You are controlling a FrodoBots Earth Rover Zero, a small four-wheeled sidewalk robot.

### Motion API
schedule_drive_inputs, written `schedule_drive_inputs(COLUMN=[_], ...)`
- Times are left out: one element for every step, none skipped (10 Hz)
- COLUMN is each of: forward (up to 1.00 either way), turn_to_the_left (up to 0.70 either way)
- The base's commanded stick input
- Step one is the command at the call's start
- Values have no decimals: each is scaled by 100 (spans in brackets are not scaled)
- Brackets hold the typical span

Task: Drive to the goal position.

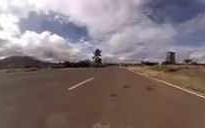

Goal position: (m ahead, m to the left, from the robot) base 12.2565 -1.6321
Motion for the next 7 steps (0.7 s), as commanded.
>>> schedule_drive_inputs(forward=[70, 70, 70, 70, 70, 70, 70], turn_to_the_left=[0, -5, -24, -28, -11, 0, 0])
